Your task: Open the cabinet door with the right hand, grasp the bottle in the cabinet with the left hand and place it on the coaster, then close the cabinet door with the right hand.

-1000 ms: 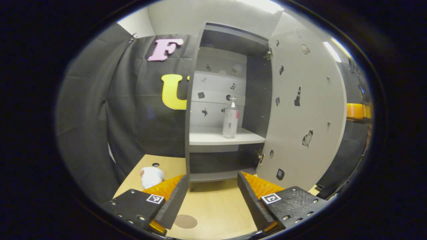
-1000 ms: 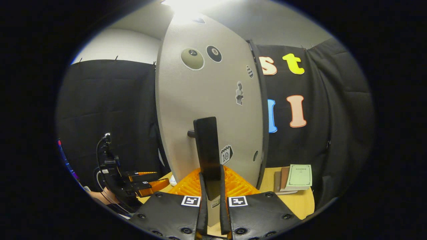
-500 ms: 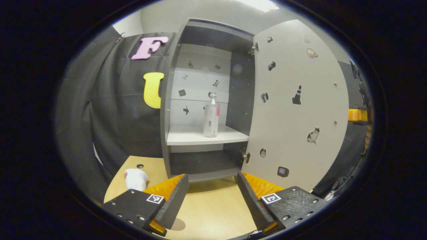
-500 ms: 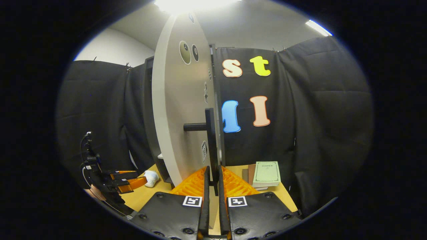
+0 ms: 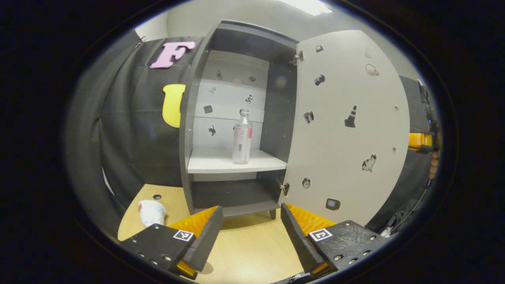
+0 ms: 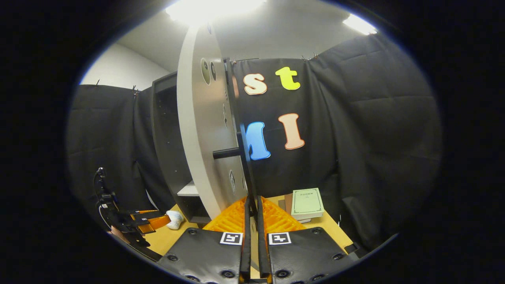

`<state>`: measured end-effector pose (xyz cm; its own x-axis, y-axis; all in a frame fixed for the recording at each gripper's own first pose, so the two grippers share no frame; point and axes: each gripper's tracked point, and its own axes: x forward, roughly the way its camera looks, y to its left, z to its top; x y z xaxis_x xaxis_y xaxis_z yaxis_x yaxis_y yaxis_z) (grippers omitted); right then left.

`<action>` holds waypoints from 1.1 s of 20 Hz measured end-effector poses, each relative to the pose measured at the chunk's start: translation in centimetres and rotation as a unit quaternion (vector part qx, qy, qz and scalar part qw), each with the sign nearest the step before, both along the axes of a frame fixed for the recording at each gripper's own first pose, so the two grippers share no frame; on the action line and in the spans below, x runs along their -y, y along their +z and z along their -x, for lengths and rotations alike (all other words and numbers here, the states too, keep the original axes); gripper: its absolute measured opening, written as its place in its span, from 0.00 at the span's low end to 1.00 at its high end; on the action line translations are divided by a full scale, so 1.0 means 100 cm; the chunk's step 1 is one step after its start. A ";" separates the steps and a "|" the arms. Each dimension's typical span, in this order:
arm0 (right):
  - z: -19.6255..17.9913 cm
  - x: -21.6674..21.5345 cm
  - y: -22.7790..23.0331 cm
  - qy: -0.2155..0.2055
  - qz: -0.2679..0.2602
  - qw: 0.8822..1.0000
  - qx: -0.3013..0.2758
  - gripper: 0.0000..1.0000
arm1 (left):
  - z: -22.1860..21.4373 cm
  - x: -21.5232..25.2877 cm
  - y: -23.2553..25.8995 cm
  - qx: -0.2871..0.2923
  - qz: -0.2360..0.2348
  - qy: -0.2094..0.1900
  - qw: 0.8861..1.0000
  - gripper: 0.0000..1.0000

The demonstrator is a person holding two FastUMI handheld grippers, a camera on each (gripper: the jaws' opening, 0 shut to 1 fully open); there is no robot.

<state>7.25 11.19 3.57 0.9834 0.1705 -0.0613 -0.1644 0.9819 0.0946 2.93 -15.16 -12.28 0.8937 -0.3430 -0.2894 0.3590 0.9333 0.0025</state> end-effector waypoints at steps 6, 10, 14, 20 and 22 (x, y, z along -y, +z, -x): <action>0.033 0.044 0.017 -0.064 0.009 0.998 0.022 0.05 | -0.023 -0.011 -0.003 -0.007 0.003 -0.008 1.000 0.90; 0.039 0.073 0.022 -0.116 -0.009 0.993 0.021 0.05 | -0.042 -0.013 0.017 0.013 0.006 -0.010 1.000 0.90; 0.026 0.100 0.036 -0.161 0.031 0.986 0.032 0.05 | -0.065 -0.013 0.034 0.025 0.015 -0.008 1.000 0.88; -0.017 0.129 0.035 -0.208 0.009 0.978 0.029 0.10 | -0.102 -0.011 0.060 0.046 0.005 -0.003 0.999 0.88; -0.032 0.134 0.032 -0.207 -0.011 0.978 0.030 0.14 | -0.118 -0.006 0.064 0.052 -0.001 -0.003 0.999 0.88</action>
<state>10.45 -2.18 6.76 0.9702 -0.2422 -0.0021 0.2407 0.9633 0.1189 14.78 -14.54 -5.93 0.9170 -0.3481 -0.1949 0.3623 0.9312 0.0414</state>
